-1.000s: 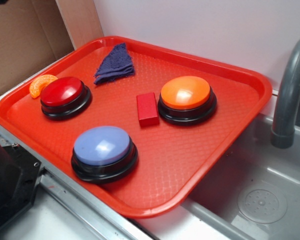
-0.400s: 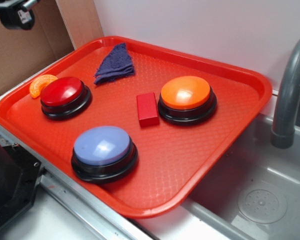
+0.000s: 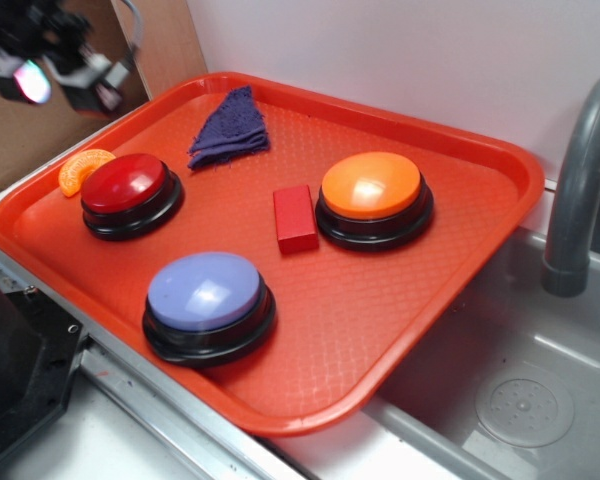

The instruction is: Push the red button.

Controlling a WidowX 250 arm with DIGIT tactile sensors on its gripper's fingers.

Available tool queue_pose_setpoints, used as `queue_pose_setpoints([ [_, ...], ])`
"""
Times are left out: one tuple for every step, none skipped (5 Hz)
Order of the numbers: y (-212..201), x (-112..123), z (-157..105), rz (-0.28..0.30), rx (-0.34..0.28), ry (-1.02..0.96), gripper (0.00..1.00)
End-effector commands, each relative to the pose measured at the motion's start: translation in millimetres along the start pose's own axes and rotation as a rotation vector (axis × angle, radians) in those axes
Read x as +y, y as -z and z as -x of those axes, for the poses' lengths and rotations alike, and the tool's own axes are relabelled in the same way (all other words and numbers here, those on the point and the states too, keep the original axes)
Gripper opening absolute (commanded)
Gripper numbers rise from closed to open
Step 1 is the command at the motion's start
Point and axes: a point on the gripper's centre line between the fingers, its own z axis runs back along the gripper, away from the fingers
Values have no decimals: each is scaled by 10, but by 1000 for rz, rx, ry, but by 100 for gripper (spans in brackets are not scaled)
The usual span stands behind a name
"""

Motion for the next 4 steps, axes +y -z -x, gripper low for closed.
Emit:
queue_pose_setpoints([
  [401,2,-22,0,-74,-26,100],
  [461,26,23,-5,-68,3,100],
  [289,0,19,-43,-80,34,100],
  [-56,-17,27,-61,-81,53,100],
])
